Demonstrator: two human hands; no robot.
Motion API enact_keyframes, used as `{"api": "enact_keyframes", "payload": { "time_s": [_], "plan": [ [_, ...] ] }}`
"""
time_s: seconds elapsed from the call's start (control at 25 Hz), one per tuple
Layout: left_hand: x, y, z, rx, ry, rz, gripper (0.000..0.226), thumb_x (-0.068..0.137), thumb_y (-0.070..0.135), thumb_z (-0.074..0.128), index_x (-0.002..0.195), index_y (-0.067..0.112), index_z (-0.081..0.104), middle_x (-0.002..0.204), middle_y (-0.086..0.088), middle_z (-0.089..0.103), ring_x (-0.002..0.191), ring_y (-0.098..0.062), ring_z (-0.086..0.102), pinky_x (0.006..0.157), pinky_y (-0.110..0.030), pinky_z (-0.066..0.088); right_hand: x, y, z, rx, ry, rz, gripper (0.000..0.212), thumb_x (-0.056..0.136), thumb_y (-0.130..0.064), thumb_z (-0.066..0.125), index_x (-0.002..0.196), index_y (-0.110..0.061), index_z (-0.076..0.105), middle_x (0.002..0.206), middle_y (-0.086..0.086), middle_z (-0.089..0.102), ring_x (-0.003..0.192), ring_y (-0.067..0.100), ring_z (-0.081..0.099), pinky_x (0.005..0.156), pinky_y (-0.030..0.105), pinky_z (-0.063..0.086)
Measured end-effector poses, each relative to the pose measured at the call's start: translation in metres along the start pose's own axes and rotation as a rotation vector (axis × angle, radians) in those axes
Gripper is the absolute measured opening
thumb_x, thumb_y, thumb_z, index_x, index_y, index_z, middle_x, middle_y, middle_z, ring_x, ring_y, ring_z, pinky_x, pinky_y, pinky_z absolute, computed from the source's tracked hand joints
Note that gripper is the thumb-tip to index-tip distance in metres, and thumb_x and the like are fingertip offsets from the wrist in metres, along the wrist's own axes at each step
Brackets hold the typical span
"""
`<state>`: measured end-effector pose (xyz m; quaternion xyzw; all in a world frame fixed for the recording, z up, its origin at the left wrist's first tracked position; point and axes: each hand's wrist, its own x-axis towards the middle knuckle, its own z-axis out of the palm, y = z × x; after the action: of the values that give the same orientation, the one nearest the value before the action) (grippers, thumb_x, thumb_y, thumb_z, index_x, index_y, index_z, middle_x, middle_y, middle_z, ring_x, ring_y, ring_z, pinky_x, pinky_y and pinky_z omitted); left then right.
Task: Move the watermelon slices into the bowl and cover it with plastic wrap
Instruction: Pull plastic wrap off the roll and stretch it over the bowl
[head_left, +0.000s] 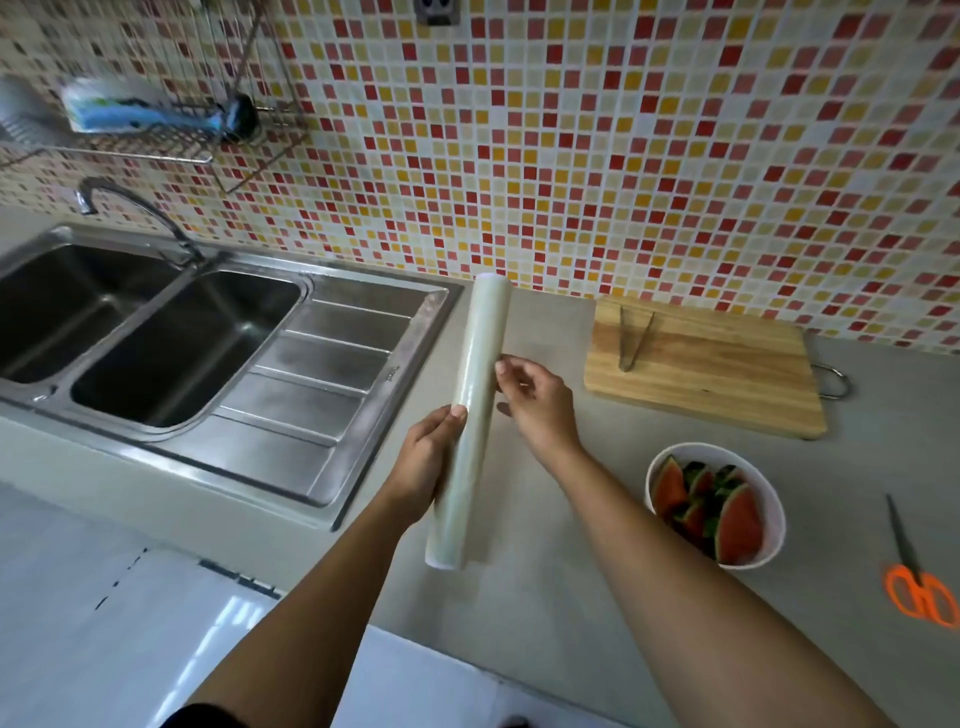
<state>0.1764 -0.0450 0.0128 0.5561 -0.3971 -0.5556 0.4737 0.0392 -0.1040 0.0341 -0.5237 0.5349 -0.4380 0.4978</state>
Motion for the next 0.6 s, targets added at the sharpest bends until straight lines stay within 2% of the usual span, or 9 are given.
{"api": "enact_keyframes", "payload": {
  "time_s": [0.08, 0.16, 0.2, 0.28, 0.36, 0.52, 0.6],
  "plan": [
    [0.002, 0.001, 0.0, -0.001, -0.001, 0.029, 0.033, 0.095, 0.035, 0.049, 0.1, 0.007, 0.065, 0.076, -0.007, 0.061, 0.068, -0.018, 0.058, 0.06, -0.027, 0.048, -0.006, -0.003, 0.01, -0.02, 0.018, -0.036, 0.037, 0.084, -0.031, 0.066, 0.117, -0.016, 0.065, 0.107, 0.0, 0.071, 0.087, 0.006, 0.066, 0.084, 0.024, 0.055],
    [0.002, 0.0, -0.001, -0.014, -0.002, 0.058, 0.034, 0.093, 0.038, 0.05, 0.102, 0.009, 0.065, 0.083, -0.01, 0.063, 0.075, -0.021, 0.059, 0.066, -0.031, 0.049, -0.01, -0.004, 0.016, -0.04, 0.07, -0.064, 0.04, 0.082, -0.029, 0.068, 0.119, -0.015, 0.064, 0.112, 0.0, 0.07, 0.085, 0.0, 0.064, 0.077, 0.005, 0.047],
    [0.003, -0.001, -0.002, -0.032, -0.005, 0.07, 0.036, 0.092, 0.041, 0.05, 0.104, 0.01, 0.065, 0.088, -0.013, 0.065, 0.079, -0.023, 0.061, 0.071, -0.034, 0.05, -0.011, -0.005, 0.019, -0.027, 0.08, -0.068, 0.041, 0.083, -0.028, 0.069, 0.12, -0.014, 0.063, 0.114, 0.0, 0.069, 0.088, -0.001, 0.063, 0.075, 0.001, 0.045],
    [0.004, 0.0, -0.001, -0.093, -0.001, 0.092, 0.036, 0.089, 0.042, 0.05, 0.107, 0.015, 0.067, 0.097, -0.013, 0.069, 0.087, -0.022, 0.065, 0.076, -0.034, 0.052, -0.014, -0.006, 0.023, 0.015, 0.063, -0.066, 0.042, 0.084, -0.026, 0.068, 0.122, -0.012, 0.062, 0.118, 0.001, 0.068, 0.093, 0.001, 0.063, 0.079, 0.001, 0.044],
    [0.007, 0.004, -0.001, -0.181, 0.016, 0.12, 0.033, 0.091, 0.038, 0.048, 0.105, 0.019, 0.07, 0.099, -0.008, 0.072, 0.091, -0.018, 0.067, 0.075, -0.029, 0.053, -0.018, -0.004, 0.026, 0.032, 0.035, -0.064, 0.04, 0.083, -0.026, 0.069, 0.121, -0.012, 0.063, 0.117, 0.001, 0.068, 0.093, 0.0, 0.063, 0.083, 0.004, 0.045],
    [0.012, 0.013, -0.011, -0.265, 0.038, 0.171, 0.033, 0.093, 0.035, 0.045, 0.098, 0.017, 0.072, 0.096, -0.01, 0.072, 0.092, -0.02, 0.067, 0.074, -0.027, 0.054, -0.022, 0.003, 0.031, 0.155, -0.004, 0.003, 0.025, 0.081, -0.017, 0.072, 0.104, -0.01, 0.071, 0.099, 0.004, 0.073, 0.09, 0.013, 0.069, 0.09, 0.031, 0.054],
    [0.012, 0.018, -0.015, -0.259, 0.005, 0.164, 0.032, 0.09, 0.036, 0.046, 0.095, 0.018, 0.072, 0.094, -0.01, 0.072, 0.091, -0.02, 0.067, 0.076, -0.029, 0.053, -0.023, 0.002, 0.033, 0.223, -0.019, 0.065, 0.011, 0.079, -0.014, 0.074, 0.09, -0.015, 0.073, 0.087, 0.003, 0.073, 0.081, 0.015, 0.069, 0.085, 0.033, 0.055]
  ]
}}
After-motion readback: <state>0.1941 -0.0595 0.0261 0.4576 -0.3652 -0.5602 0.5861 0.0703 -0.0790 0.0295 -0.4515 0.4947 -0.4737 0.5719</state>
